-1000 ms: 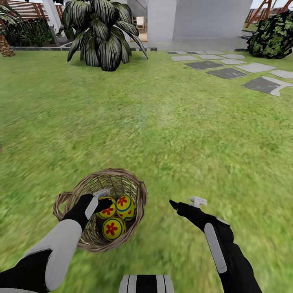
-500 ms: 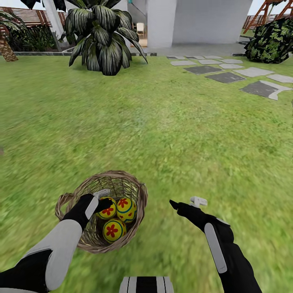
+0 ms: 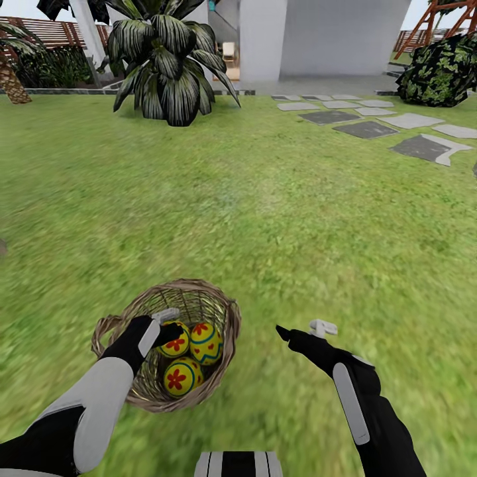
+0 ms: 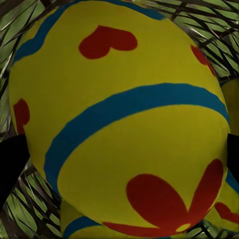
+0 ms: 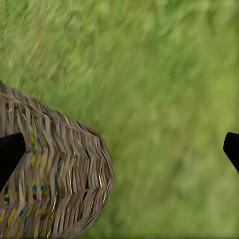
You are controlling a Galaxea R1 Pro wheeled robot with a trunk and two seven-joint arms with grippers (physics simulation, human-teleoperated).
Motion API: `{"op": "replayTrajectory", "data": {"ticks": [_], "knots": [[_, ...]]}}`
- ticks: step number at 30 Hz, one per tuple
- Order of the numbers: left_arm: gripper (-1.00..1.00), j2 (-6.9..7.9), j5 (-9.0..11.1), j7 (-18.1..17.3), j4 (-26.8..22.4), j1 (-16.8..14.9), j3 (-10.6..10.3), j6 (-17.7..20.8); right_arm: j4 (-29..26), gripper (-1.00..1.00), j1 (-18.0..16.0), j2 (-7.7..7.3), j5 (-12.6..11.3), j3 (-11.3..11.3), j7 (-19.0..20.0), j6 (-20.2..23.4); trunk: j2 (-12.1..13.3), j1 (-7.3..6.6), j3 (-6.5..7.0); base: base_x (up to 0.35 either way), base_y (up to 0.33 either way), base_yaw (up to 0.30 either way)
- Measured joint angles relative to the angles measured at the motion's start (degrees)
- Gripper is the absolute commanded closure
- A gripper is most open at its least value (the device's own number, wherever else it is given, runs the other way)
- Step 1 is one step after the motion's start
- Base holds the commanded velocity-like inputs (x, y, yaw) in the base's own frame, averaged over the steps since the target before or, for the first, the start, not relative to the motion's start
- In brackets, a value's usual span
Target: Take the three Easter eggs out of the wicker basket on the lawn in the garden, then place them on the lawn next to a single tree (choose any tree) so that all three eggs are next to the same tree and none are left in the basket.
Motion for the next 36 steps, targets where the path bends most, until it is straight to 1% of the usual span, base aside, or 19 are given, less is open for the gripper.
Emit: {"op": "replayTrajectory", "data": {"ticks": [7,22,25,27,29,36], "knots": [[1.0,0.08,-0.04,0.0,0.0,0.0,-0.01,1.16,0.0,-1.0,0.0,0.0,0.08,0.0,0.0,0.0,0.0,0.0,0.0,-0.001,0.0,0.0],[1.0,-0.02,-0.01,0.01,-0.5,0.0,-0.01,1.35,0.0,-1.0,0.0,-0.01,0.09,0.0,0.0,0.07,0.0,0.0,0.0,-0.024,0.0,0.0],[1.0,-0.07,-0.12,0.01,-1.02,0.0,-0.03,1.64,0.0,-1.0,0.01,-0.08,0.07,0.0,0.02,0.09,0.04,-0.08,0.66,0.0,0.0,0.0],[1.0,-0.07,-0.15,0.01,-1.24,0.0,-0.03,2.04,0.0,-1.0,0.0,-0.06,0.06,0.0,0.0,0.05,0.04,-0.08,0.67,0.0,0.0,0.0],[1.0,-0.07,-0.2,0.02,-1.29,0.0,-0.03,2.14,0.0,-1.0,-0.01,-0.03,0.04,0.0,0.0,0.01,0.06,-0.13,1.1,0.0,0.0,0.0],[1.0,-0.16,-0.27,0.02,-1.32,0.0,-0.03,2.18,0.0,-1.0,0.0,-0.01,0.01,0.0,0.0,0.0,0.08,-0.15,1.33,-0.019,0.0,0.0]]}}
